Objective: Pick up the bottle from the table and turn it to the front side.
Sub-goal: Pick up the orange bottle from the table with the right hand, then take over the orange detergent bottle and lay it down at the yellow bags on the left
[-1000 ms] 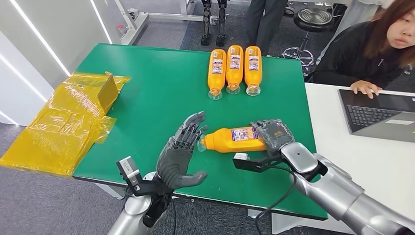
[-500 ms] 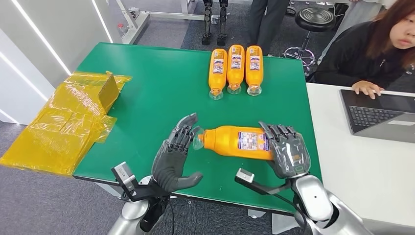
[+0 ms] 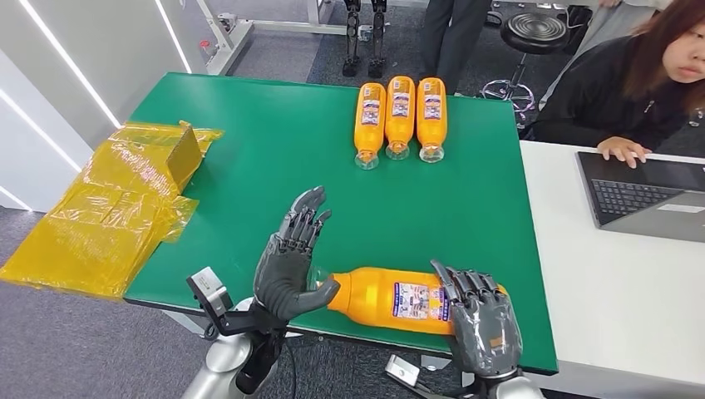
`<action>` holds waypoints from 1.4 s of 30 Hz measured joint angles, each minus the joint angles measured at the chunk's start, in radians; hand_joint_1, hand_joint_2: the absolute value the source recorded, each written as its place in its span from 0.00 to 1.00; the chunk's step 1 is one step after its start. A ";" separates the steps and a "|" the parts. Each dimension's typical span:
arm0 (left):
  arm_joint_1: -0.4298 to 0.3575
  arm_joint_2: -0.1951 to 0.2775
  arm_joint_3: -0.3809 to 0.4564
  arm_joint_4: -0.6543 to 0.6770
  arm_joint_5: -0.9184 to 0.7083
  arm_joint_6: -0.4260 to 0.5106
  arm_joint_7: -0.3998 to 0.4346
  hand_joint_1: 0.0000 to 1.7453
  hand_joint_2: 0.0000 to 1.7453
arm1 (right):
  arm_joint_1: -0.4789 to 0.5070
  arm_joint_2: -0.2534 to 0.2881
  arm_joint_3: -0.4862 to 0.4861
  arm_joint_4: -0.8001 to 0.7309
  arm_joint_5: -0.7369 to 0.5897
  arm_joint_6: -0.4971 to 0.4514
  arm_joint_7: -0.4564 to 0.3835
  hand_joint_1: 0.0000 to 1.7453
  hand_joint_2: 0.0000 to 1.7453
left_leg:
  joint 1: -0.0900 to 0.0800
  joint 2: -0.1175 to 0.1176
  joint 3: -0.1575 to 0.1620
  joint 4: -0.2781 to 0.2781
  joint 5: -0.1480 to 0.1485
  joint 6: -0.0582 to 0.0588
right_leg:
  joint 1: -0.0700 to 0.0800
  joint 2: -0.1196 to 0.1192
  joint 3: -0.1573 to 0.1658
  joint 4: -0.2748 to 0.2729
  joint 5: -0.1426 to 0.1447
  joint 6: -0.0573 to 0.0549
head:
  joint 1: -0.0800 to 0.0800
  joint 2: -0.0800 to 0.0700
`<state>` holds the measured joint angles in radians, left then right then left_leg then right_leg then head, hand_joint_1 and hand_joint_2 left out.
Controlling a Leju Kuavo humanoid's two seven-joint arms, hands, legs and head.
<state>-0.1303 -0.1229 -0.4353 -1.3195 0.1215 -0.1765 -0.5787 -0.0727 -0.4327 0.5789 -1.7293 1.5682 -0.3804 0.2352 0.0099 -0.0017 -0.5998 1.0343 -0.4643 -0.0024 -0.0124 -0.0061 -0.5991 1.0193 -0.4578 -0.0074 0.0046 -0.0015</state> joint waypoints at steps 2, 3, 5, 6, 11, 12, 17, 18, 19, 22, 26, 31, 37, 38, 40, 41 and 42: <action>-0.004 0.000 -0.001 0.000 0.007 -0.006 0.002 0.00 1.00 | 0.008 0.003 0.005 -0.012 0.000 0.001 0.022 1.00 1.00 | 0.000 0.000 0.000 0.000 0.000 0.000 | 0.000 0.000 0.000 0.000 0.000 0.000 | 0.000 0.000; -0.006 -0.001 -0.002 0.000 0.012 -0.013 0.005 0.00 1.00 | 0.012 0.006 0.009 -0.017 0.000 0.001 0.029 1.00 1.00 | 0.000 0.000 0.000 0.000 0.000 0.000 | 0.000 0.000 0.000 0.000 0.000 0.000 | 0.000 0.000; -0.010 -0.003 -0.004 0.000 0.028 -0.033 0.010 0.00 1.00 | 0.022 0.014 0.017 -0.024 0.000 0.000 0.036 1.00 1.00 | 0.000 0.000 0.000 0.000 0.000 0.000 | 0.000 0.000 0.000 0.000 0.000 0.000 | 0.000 0.000; -0.012 -0.004 -0.006 0.000 0.037 -0.044 0.013 0.00 1.00 | 0.029 0.020 0.019 -0.027 0.000 -0.001 0.036 1.00 1.00 | 0.000 0.000 0.000 0.000 0.000 0.000 | 0.000 0.000 0.000 0.000 0.000 0.000 | 0.000 0.000; -0.011 -0.013 -0.011 -0.008 0.088 -0.091 0.026 0.00 1.00 | 0.077 0.066 0.019 -0.034 -0.001 -0.053 0.001 1.00 1.00 | 0.000 0.000 0.000 0.000 0.000 0.000 | 0.000 0.000 0.000 0.000 0.000 0.000 | 0.000 0.000; -0.011 -0.015 -0.012 -0.014 0.100 -0.100 0.028 0.00 1.00 | 0.091 0.079 0.015 -0.034 -0.002 -0.076 -0.013 1.00 1.00 | 0.000 0.000 0.000 0.000 0.000 0.000 | 0.000 0.000 0.000 0.000 0.000 0.000 | 0.000 0.000; -0.014 -0.024 -0.021 -0.031 0.140 -0.130 0.034 0.00 1.00 | 0.163 0.136 -0.015 -0.034 -0.029 -0.184 -0.086 1.00 1.00 | 0.000 0.000 0.000 0.000 0.000 0.000 | 0.000 0.000 0.000 0.000 -0.001 -0.001 | 0.000 0.000; -0.014 -0.025 -0.024 -0.033 0.145 -0.133 0.034 0.00 1.00 | 0.176 0.144 -0.019 -0.034 -0.041 -0.202 -0.098 1.00 1.00 | 0.000 0.000 0.000 0.000 0.000 0.000 | 0.000 0.000 0.000 0.000 -0.001 -0.001 | 0.000 0.000; -0.015 -0.027 -0.028 -0.035 0.150 -0.135 0.034 0.00 1.00 | 0.189 0.149 -0.022 -0.034 -0.054 -0.219 -0.108 1.00 1.00 | 0.000 0.000 0.000 0.000 0.000 0.000 | 0.000 0.000 0.000 0.000 -0.001 0.000 | 0.000 0.000; -0.015 -0.028 -0.038 -0.040 0.159 -0.138 0.033 0.00 1.00 | 0.216 0.163 -0.025 -0.034 -0.104 -0.262 -0.136 1.00 1.00 | 0.000 0.000 0.000 0.000 0.000 0.000 | 0.000 0.000 0.000 0.000 -0.001 0.000 | 0.000 0.000; -0.008 -0.027 -0.046 -0.047 0.164 -0.138 0.031 0.00 1.00 | 0.225 0.184 -0.027 -0.036 -0.211 -0.293 -0.195 1.00 1.00 | 0.000 0.000 0.000 0.000 0.000 0.000 | 0.000 0.000 0.000 0.000 -0.001 0.000 | 0.000 0.000; -0.001 -0.026 -0.060 -0.060 0.164 -0.135 0.031 0.00 1.00 | 0.228 0.208 -0.036 -0.037 -0.325 -0.298 -0.273 1.00 1.00 | 0.000 0.000 0.000 0.000 0.000 0.000 | 0.000 -0.001 0.000 0.000 -0.001 0.000 | 0.000 0.000; 0.004 -0.023 -0.069 -0.063 0.161 -0.132 0.032 0.00 1.00 | 0.227 0.221 -0.060 -0.041 -0.374 -0.300 -0.316 1.00 1.00 | 0.000 0.000 0.000 0.000 0.000 0.000 | 0.000 0.000 0.000 0.000 -0.001 0.000 | 0.000 0.000; 0.009 -0.022 -0.070 -0.062 0.159 -0.132 0.032 0.00 1.00 | 0.224 0.224 -0.061 -0.045 -0.388 -0.301 -0.327 1.00 1.00 | 0.000 0.000 0.000 0.000 0.000 0.000 | 0.000 0.000 0.000 0.000 -0.001 0.000 | 0.000 0.000; 0.017 -0.018 -0.072 -0.058 0.155 -0.130 0.034 0.00 1.00 | 0.216 0.229 -0.060 -0.051 -0.421 -0.302 -0.354 1.00 1.00 | 0.000 0.001 0.000 0.000 0.000 0.000 | 0.000 0.000 0.000 0.000 -0.001 0.000 | 0.000 0.000; 0.018 -0.017 -0.072 -0.057 0.152 -0.130 0.033 0.00 1.00 | 0.213 0.231 -0.058 -0.051 -0.438 -0.301 -0.366 1.00 1.00 | 0.000 0.001 0.000 0.000 0.000 0.000 | 0.000 0.000 0.000 0.000 -0.001 0.000 | 0.000 0.000; 0.019 -0.017 -0.072 -0.055 0.149 -0.129 0.033 0.00 1.00 | 0.209 0.232 -0.055 -0.050 -0.454 -0.298 -0.377 1.00 1.00 | 0.000 0.001 0.000 0.000 0.000 0.000 | 0.000 0.000 0.000 0.000 -0.001 0.000 | 0.000 0.000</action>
<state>-0.1117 -0.1398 -0.5077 -1.3748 0.2707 -0.3053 -0.5458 0.1360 -0.2008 0.5243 -1.7794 1.1140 -0.6785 -0.1416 0.0101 -0.0008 -0.6000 1.0339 -0.4646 -0.0028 -0.0123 -0.0059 -0.5994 1.0194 -0.4590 -0.0078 0.0046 -0.0015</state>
